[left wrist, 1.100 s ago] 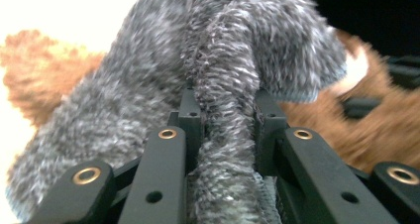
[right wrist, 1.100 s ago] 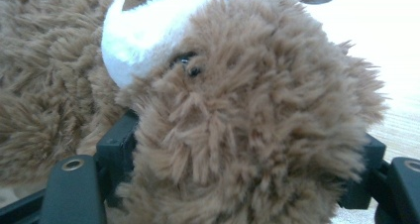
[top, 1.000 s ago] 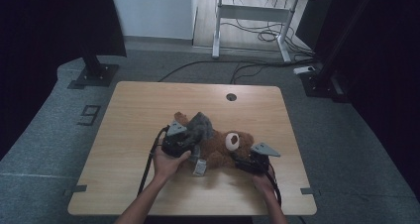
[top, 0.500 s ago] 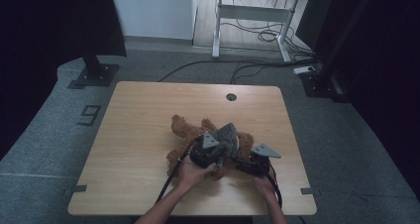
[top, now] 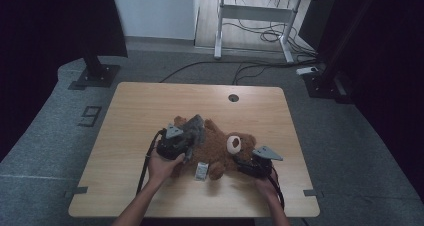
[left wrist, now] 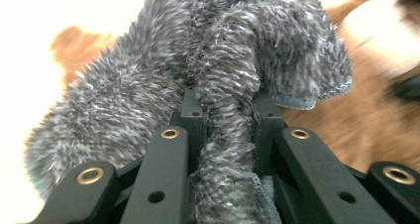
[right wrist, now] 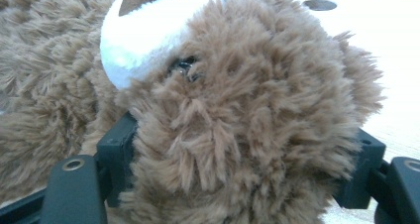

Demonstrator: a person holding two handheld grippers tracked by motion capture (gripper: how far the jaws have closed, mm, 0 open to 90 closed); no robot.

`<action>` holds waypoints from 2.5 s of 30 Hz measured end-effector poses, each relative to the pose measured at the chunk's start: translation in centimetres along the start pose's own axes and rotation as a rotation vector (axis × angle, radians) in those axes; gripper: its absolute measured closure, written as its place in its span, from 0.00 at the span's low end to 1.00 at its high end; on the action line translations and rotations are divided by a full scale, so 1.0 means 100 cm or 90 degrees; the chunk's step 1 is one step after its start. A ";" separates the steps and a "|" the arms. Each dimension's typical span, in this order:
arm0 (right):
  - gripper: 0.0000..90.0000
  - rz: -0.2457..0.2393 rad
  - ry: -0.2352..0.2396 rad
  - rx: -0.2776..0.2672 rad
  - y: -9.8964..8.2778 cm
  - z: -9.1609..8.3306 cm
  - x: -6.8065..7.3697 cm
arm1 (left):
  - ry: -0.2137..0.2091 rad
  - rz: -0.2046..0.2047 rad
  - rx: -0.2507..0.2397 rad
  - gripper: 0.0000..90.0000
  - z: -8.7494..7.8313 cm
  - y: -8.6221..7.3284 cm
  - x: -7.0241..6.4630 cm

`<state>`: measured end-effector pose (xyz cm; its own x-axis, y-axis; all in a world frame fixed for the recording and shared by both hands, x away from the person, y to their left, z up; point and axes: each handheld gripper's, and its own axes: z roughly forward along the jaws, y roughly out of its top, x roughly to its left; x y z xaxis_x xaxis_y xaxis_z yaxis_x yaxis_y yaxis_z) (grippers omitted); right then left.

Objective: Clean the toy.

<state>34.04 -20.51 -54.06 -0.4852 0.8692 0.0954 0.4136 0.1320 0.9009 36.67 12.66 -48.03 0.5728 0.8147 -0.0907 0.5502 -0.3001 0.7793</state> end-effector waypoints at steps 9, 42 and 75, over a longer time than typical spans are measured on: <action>0.27 0.000 -0.002 0.000 0.000 0.000 0.001 | -0.019 -0.056 0.058 0.81 0.016 -0.039 0.026; 0.28 0.000 0.006 0.001 0.000 -0.001 0.001 | -0.099 0.026 -0.045 0.82 0.014 0.018 -0.059; 0.27 -0.004 -0.007 -0.003 -0.002 -0.001 0.005 | -0.041 -0.087 0.045 0.81 0.006 -0.047 0.032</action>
<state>33.62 -20.17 -54.16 -0.4793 0.8735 0.0852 0.4068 0.1351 0.9035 36.28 16.35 -52.35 0.5254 0.8180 -0.2342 0.6664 -0.2245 0.7110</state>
